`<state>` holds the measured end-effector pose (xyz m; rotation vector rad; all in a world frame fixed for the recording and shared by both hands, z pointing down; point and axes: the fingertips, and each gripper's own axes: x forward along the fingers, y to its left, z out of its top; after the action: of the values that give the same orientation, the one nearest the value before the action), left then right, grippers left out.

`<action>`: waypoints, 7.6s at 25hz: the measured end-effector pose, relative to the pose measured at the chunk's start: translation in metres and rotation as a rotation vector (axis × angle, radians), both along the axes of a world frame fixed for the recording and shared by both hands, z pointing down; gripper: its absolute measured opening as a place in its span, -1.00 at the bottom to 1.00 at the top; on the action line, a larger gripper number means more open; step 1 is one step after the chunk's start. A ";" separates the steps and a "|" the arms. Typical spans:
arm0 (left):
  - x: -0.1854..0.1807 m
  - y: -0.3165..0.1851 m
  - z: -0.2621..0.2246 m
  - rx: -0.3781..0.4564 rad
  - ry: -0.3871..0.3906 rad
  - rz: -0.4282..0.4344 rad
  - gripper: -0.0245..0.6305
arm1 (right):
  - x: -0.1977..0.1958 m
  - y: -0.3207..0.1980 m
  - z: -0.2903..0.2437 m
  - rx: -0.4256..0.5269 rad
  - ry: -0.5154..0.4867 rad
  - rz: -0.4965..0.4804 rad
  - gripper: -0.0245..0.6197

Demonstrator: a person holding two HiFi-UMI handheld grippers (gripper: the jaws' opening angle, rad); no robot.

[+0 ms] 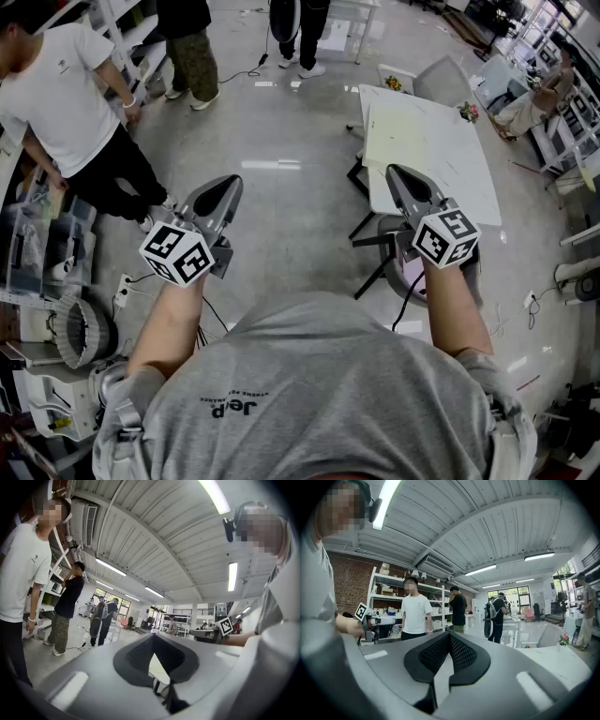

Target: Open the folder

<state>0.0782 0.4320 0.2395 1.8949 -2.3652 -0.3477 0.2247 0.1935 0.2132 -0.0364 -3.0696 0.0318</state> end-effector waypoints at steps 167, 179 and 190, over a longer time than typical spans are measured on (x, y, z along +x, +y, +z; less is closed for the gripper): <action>-0.321 -0.603 0.210 -0.335 0.067 0.805 -0.75 | -0.364 -0.501 0.300 0.225 1.030 -0.459 -0.79; -0.307 -0.613 0.195 -0.306 0.051 0.828 -0.75 | -0.315 -0.513 0.253 0.199 1.182 -0.475 -0.84; -0.297 -0.619 0.191 -0.297 0.063 0.851 -0.75 | -0.296 -0.472 0.236 0.180 0.986 -0.276 -0.83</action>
<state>-0.2189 -0.1871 0.4303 2.4218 -1.2764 0.0242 -0.0718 -0.2781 0.4490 -0.3232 -2.0510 -0.1842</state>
